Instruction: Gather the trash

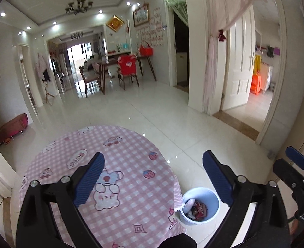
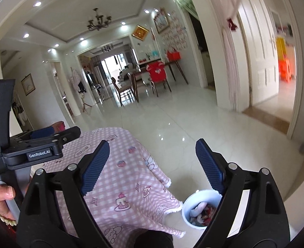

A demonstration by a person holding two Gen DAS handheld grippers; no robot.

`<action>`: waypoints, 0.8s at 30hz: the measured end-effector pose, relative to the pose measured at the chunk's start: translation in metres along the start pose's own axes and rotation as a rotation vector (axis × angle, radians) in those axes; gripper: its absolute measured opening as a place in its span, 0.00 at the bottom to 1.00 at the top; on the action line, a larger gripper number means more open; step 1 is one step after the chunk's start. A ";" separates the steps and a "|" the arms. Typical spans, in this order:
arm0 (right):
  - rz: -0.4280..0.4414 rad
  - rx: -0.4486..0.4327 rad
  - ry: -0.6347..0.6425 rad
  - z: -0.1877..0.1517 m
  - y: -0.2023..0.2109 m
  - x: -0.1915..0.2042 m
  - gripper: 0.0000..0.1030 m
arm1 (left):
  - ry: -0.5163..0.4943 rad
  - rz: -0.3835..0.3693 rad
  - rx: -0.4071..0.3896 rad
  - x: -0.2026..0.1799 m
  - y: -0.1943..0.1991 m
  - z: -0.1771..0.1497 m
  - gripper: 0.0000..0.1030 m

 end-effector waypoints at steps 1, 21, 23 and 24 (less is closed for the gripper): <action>0.001 -0.009 0.012 0.001 0.006 0.003 0.83 | 0.003 0.005 -0.009 0.001 0.009 0.000 0.92; 0.009 -0.161 0.123 0.003 0.102 0.060 0.86 | 0.039 0.067 -0.213 0.010 0.140 -0.015 0.94; 0.012 -0.163 0.127 0.002 0.103 0.061 0.86 | 0.039 0.063 -0.222 0.011 0.144 -0.016 0.94; 0.013 -0.163 0.127 0.002 0.104 0.061 0.86 | 0.037 0.064 -0.226 0.011 0.146 -0.017 0.94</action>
Point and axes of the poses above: each gripper's, at about its wrist camera, not at the fingertips, and y roughly against the way its jaws point, x to its left, z to its top, the point moved 4 cm from there along -y, roughly the way its jaws point, and after that the axes turned 6 degrees about x, right-handed, at the moved point
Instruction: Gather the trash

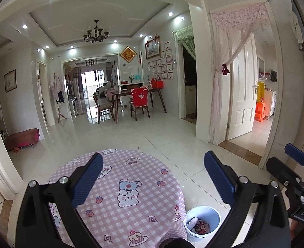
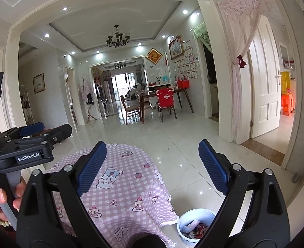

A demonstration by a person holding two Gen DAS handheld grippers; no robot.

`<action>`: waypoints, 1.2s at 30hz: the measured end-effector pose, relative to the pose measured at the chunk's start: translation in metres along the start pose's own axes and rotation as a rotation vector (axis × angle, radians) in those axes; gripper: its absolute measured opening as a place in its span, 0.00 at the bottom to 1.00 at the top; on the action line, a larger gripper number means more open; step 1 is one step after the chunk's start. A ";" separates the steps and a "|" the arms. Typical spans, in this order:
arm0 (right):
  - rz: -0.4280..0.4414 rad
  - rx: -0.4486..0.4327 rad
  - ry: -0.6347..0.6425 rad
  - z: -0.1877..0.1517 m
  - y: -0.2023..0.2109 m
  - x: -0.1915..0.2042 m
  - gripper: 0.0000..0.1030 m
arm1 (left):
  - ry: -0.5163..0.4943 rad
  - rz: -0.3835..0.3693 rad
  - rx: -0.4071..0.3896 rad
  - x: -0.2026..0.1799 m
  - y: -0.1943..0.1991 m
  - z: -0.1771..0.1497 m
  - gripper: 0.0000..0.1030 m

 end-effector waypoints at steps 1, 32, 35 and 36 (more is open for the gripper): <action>0.000 -0.001 0.000 0.000 0.002 0.000 0.86 | -0.001 0.001 -0.002 0.000 0.002 0.000 0.94; 0.003 -0.006 -0.010 0.001 0.007 0.001 0.87 | -0.027 -0.002 -0.013 -0.004 0.010 0.000 0.94; 0.003 -0.006 -0.010 0.001 0.007 0.001 0.87 | -0.027 -0.004 -0.012 -0.004 0.009 0.000 0.94; 0.003 -0.007 -0.011 0.001 0.007 0.002 0.87 | -0.028 -0.004 -0.012 -0.004 0.009 -0.001 0.94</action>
Point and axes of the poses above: each gripper's, at about its wrist camera, not at the fingertips, and y roughly against the way its jaws point, x to its left, z to its top, the point moved 4 cm from there along -y, roughly the way its jaws point, and after that the axes turned 6 degrees about x, right-handed, at the moved point
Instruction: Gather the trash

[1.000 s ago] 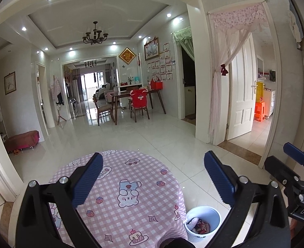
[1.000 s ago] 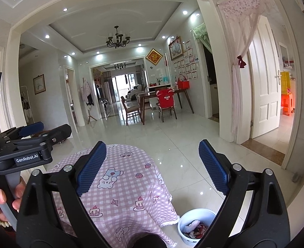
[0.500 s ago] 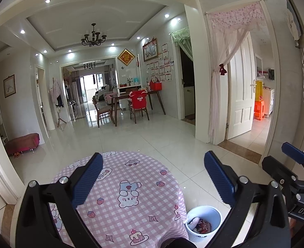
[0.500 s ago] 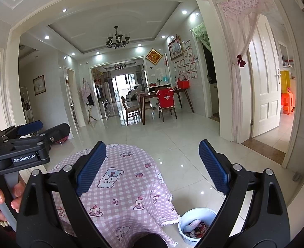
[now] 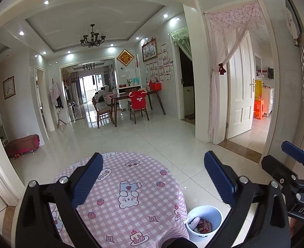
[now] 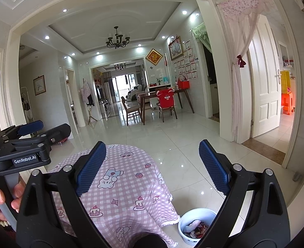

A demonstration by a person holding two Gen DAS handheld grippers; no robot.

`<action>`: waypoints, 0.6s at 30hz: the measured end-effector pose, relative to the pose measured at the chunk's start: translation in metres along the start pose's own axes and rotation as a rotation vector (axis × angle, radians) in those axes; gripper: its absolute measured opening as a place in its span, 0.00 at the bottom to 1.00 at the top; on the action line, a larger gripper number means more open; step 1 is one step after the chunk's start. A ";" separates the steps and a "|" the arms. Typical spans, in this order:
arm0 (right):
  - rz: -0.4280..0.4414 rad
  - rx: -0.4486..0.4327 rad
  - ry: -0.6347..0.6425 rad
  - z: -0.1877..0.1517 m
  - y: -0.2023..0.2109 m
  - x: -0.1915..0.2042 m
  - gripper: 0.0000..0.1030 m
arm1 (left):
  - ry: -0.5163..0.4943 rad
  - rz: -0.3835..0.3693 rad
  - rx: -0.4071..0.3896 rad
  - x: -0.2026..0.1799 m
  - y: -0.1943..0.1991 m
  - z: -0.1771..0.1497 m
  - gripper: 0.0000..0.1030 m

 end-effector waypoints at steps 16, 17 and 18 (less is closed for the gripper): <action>-0.002 0.004 -0.004 -0.002 0.000 -0.004 0.87 | -0.009 -0.006 0.001 0.003 -0.002 -0.001 0.94; -0.002 0.004 -0.003 -0.001 -0.001 -0.004 0.87 | -0.010 -0.006 0.000 0.003 -0.002 -0.001 0.94; -0.001 0.004 -0.003 -0.001 0.000 -0.004 0.87 | -0.010 -0.006 0.001 0.003 -0.002 -0.001 0.94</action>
Point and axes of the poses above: each gripper's, at about its wrist camera, not at the fingertips, and y roughly against the way its jaws point, x to its left, z to its top, the point moved 4 cm from there along -y, roughly the way its jaws point, and after that the axes turned 6 degrees about x, right-handed, at the moved point
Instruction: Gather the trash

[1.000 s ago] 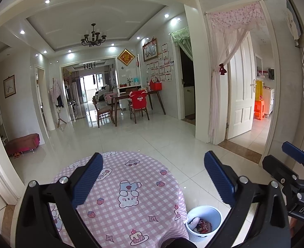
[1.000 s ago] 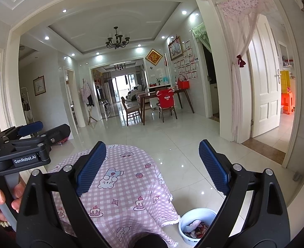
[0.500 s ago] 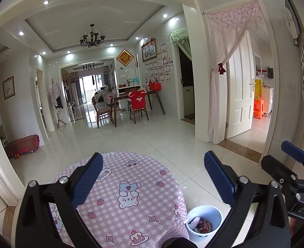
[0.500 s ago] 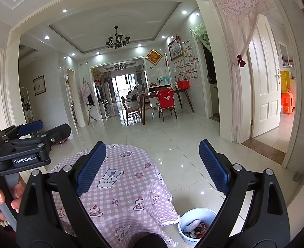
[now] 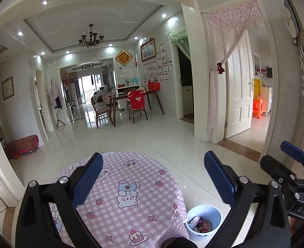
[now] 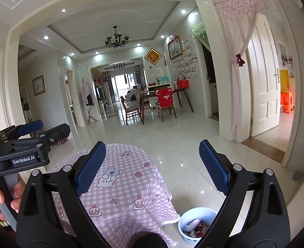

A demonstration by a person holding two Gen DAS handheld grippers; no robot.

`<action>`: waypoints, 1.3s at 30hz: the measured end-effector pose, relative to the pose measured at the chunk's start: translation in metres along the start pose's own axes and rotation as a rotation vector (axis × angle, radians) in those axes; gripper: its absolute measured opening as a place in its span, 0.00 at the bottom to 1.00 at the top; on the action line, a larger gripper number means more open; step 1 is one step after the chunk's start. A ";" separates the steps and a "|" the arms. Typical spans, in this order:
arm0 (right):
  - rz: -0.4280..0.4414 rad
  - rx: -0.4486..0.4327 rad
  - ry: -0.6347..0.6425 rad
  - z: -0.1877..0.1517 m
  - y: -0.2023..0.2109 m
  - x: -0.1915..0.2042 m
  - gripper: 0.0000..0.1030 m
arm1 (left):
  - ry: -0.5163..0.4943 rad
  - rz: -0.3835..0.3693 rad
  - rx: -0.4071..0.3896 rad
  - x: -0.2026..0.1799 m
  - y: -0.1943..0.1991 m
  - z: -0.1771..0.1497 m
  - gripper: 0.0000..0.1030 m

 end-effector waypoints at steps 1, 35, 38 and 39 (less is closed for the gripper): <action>0.000 0.000 0.000 0.000 0.000 0.001 0.87 | 0.000 -0.001 0.001 0.000 0.000 0.000 0.94; -0.003 0.014 -0.005 -0.004 -0.003 -0.001 0.87 | -0.002 -0.005 0.014 0.005 -0.009 -0.012 0.94; -0.001 0.016 -0.006 -0.005 -0.004 0.000 0.87 | -0.002 -0.006 0.016 0.005 -0.012 -0.016 0.94; -0.001 0.016 -0.007 -0.006 -0.004 0.001 0.87 | -0.002 -0.006 0.016 0.005 -0.012 -0.016 0.94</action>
Point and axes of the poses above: each gripper's, at about its wrist camera, not at the fingertips, and y roughly against the way its jaws point, x to its left, z to its top, the point moved 4 cm from there along -y, roughly the way its jaws point, and after that the axes turned 6 degrees about x, right-handed, at the moved point
